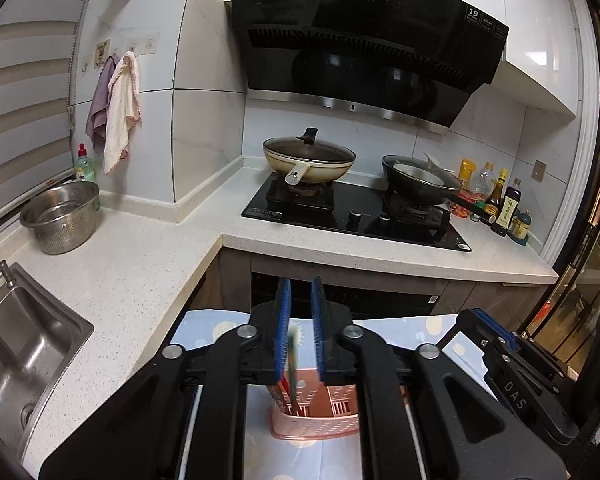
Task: Organize utensils
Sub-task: 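Lift both chopsticks, lower them into the pink holder and open both tools, then move both open tools back down toward the remaining utensils, then grasp the other green chopstick with the left tool while the right tool grasps a dark red chopstick, then lift both chopsticks, lower them into the pink holder and open both tools, then move both open tools back toward the gold spoon and brown chopstick, then grasp the brown chopstick with the right tool while the left tool grasps the gold spoon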
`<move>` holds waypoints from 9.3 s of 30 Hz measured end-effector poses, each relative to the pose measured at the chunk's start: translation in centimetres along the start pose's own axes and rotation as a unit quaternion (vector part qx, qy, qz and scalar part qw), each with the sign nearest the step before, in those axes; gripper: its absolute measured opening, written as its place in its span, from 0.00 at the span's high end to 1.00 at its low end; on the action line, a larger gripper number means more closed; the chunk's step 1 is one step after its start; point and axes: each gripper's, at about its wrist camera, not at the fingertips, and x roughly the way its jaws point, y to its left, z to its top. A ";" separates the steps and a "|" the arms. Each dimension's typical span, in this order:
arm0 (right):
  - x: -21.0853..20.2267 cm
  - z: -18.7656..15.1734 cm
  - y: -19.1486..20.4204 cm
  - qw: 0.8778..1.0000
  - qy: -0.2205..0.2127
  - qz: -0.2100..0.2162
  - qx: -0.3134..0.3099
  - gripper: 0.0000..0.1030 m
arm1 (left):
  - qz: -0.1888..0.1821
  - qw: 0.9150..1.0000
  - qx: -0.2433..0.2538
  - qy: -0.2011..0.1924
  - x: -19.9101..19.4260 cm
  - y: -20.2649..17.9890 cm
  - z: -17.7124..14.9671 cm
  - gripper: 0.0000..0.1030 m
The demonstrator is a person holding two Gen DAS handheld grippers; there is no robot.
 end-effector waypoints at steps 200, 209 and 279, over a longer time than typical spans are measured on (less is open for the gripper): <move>-1.3 0.0 -0.7 1.000 -0.016 0.002 0.007 0.85 | -0.004 0.999 0.018 -0.031 -1.7 -1.4 0.5 0.90; -3.6 -0.7 -0.2 1.000 -0.024 -0.002 0.002 0.70 | 0.015 0.999 0.023 -0.024 -3.2 -1.7 -0.8 0.53; -15.9 -33.7 1.0 0.974 0.225 -0.017 -0.025 0.67 | 0.048 0.969 0.022 0.240 -13.2 0.8 -34.5 0.47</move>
